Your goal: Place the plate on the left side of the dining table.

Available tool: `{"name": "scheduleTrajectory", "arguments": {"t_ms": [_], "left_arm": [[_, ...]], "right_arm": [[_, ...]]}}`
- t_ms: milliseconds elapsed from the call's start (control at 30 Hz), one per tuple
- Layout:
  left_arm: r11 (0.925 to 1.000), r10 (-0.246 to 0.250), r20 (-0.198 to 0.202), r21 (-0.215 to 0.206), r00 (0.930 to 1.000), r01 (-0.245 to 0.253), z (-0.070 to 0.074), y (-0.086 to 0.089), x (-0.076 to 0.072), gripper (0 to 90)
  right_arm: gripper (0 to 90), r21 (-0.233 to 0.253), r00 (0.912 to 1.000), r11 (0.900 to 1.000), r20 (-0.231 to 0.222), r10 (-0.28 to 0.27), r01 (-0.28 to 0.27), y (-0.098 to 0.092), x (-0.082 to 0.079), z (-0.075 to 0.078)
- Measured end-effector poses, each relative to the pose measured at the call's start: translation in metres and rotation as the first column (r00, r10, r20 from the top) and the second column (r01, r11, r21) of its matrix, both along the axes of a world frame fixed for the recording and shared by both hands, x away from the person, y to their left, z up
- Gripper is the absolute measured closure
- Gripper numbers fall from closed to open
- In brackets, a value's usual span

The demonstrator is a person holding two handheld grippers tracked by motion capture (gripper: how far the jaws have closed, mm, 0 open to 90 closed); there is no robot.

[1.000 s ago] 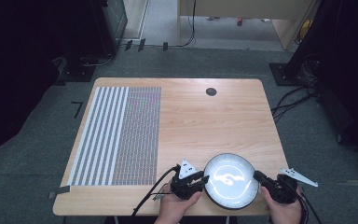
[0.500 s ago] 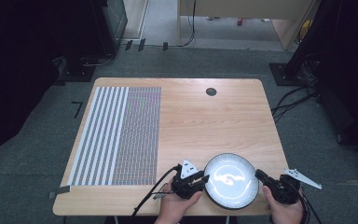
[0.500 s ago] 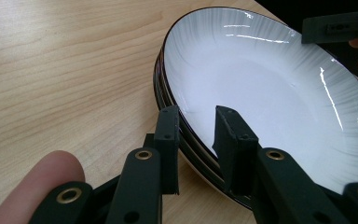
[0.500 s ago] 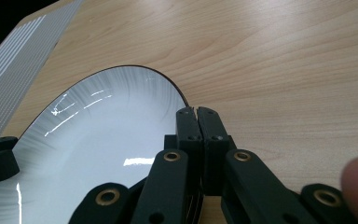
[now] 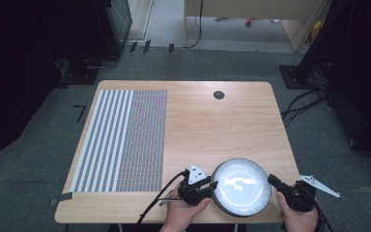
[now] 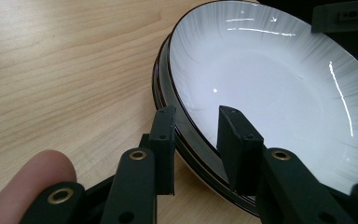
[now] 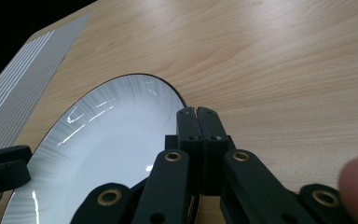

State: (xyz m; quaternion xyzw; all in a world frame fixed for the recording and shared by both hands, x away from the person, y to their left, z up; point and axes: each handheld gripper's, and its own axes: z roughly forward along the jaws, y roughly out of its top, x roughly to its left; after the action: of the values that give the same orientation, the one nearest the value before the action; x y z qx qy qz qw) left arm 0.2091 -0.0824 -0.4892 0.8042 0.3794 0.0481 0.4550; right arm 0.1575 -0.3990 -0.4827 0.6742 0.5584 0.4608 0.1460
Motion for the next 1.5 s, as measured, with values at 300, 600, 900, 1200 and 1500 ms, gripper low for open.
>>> {"name": "scheduleTrajectory", "arguments": {"t_ms": [300, 600, 900, 1200, 1500], "left_arm": [[0.9999, 0.001, 0.008, 0.013, 1.0, -0.001, 0.001, -0.001, 0.0, 71.2], [0.9997, 0.011, 0.017, 0.02, 0.9998, -0.012, -0.002, -0.002, -0.001, 72.8], [0.9999, 0.006, 0.018, 0.012, 0.9998, -0.006, -0.003, -0.001, -0.001, 71.7], [0.9999, 0.014, 0.015, 0.006, 0.9998, -0.014, -0.004, -0.001, -0.002, 71.9], [0.9997, 0.026, 0.009, -0.001, 0.9996, -0.026, -0.004, -0.001, -0.002, 72.7]], "right_arm": [[90.0, -0.003, 1.0, 1.0, 0.007, -0.004, 0.004, 0.0, -0.001, 0.001], [90.0, -0.003, 0.9989, 0.999, 0.023, -0.041, 0.041, -0.008, -0.005, 0.01], [82.1, 0.051, 0.9991, 0.999, -0.038, 0.019, -0.017, -0.003, 0.0, -0.002], [85.9, 0.011, 0.9962, 0.999, -0.074, 0.045, -0.044, 0.003, 0.002, -0.004], [88.7, -0.068, 0.9977, 0.998, -0.068, -0.011, 0.006, 0.015, 0.001, -0.002]]}}
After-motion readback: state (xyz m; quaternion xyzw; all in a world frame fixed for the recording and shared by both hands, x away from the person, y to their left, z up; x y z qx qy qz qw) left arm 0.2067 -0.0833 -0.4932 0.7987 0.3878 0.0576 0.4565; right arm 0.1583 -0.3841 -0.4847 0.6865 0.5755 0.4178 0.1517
